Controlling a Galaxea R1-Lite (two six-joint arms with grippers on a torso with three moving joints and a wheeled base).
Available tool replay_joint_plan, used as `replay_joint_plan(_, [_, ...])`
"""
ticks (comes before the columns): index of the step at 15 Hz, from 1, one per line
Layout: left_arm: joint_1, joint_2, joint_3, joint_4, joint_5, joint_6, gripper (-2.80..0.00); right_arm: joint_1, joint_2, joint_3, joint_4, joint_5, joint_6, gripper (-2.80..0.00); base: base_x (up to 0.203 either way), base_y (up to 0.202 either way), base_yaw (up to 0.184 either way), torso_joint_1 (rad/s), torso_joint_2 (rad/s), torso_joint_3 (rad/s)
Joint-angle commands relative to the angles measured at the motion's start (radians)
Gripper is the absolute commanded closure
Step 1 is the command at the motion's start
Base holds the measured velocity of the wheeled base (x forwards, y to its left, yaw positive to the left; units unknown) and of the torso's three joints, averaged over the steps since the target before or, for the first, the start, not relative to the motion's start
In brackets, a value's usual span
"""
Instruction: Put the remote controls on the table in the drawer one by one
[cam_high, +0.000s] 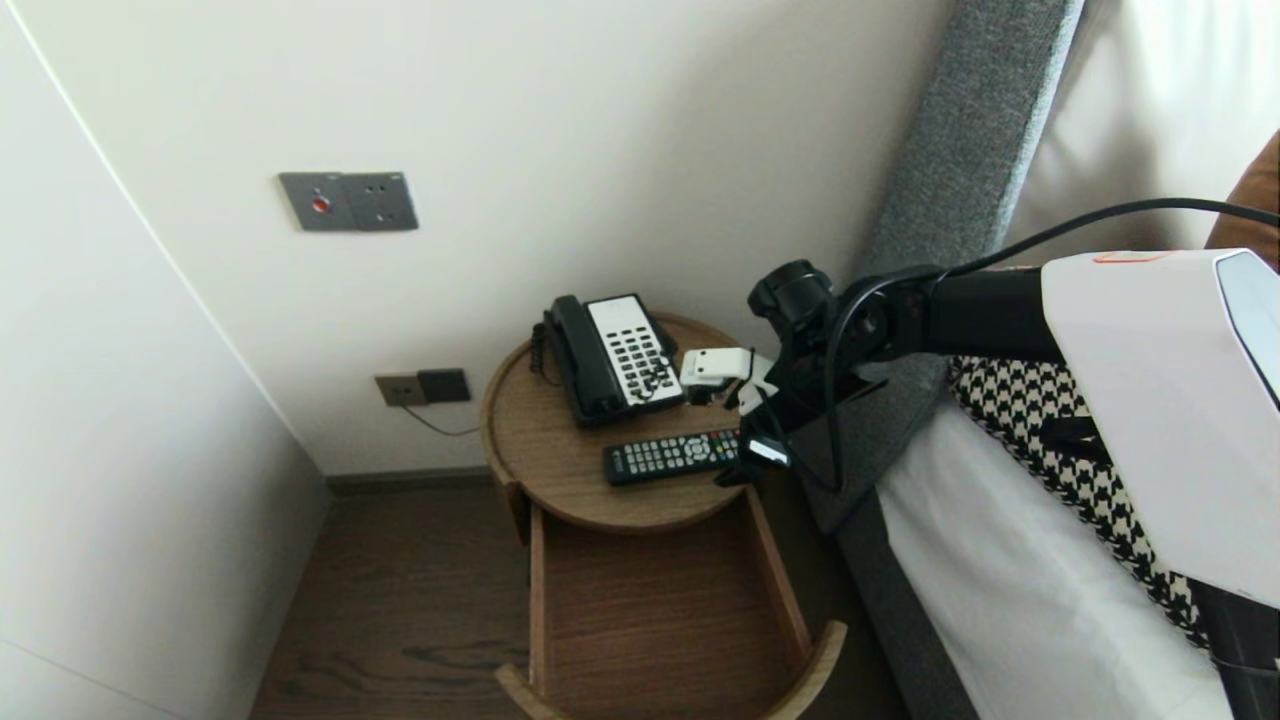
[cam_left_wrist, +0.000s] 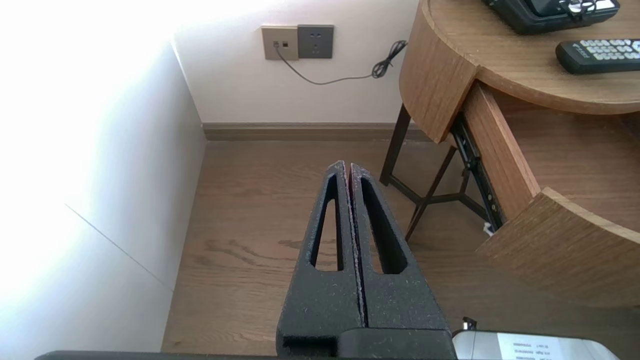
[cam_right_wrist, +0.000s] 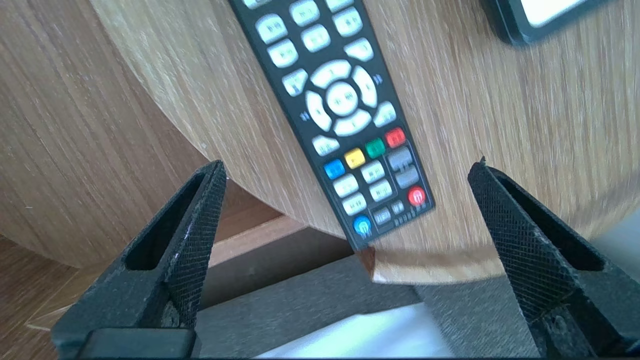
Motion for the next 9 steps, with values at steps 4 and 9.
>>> replay_joint_plan(4, [0.001, 0.0, -0.001, 0.0, 0.001, 0.0, 0.0, 0.006, 0.004, -0.002, -0.007, 0.001, -0.021, -2.8, 0.0, 0.0, 0.0, 0.0, 0.0, 0.0])
replay_joint_plan(9, [0.0, 0.0, -0.001, 0.0, 0.001, 0.0, 0.0, 0.028, 0.045, -0.002, -0.079, 0.006, -0.02, -2.8, 0.0, 0.0, 0.0, 0.0, 0.0, 0.0])
